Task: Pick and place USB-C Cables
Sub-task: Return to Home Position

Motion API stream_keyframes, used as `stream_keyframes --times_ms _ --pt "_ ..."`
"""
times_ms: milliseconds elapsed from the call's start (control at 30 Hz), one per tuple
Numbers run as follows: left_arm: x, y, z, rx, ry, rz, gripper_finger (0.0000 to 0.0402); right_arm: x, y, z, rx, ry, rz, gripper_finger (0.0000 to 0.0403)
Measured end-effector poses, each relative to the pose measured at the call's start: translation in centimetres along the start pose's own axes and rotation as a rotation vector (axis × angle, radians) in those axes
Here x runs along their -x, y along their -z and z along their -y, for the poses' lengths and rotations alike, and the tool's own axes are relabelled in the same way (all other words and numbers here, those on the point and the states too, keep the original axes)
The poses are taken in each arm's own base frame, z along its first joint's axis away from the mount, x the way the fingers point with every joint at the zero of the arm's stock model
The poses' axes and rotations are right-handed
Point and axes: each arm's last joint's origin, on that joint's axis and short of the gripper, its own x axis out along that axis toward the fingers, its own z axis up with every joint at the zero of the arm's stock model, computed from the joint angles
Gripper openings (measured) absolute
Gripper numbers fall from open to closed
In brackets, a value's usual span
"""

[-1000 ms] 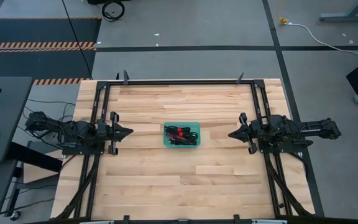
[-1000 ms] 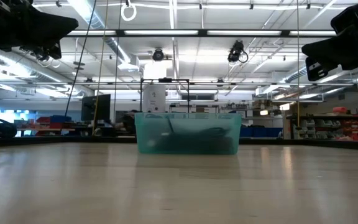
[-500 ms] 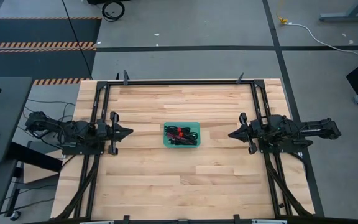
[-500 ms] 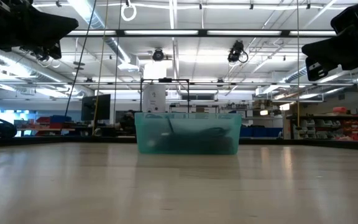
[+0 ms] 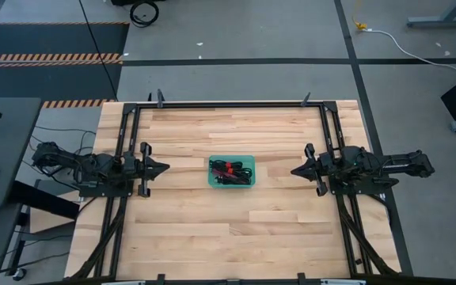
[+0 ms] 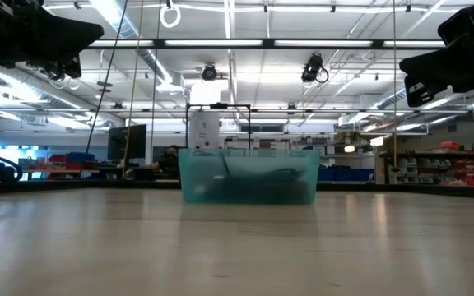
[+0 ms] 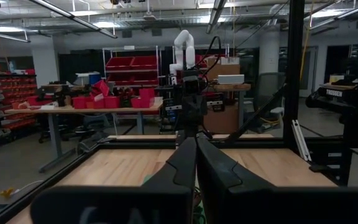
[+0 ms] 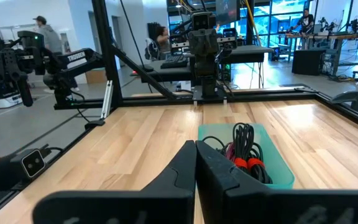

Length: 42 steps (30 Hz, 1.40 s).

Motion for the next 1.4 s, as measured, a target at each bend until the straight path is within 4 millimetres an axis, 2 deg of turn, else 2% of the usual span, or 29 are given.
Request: stream_keyframes --times_ms 1400 --pt "0.00 0.01 0.00 0.000 0.000 0.000 0.0025 0.00 0.00 0.00 0.000 0.000 0.000 0.0012"
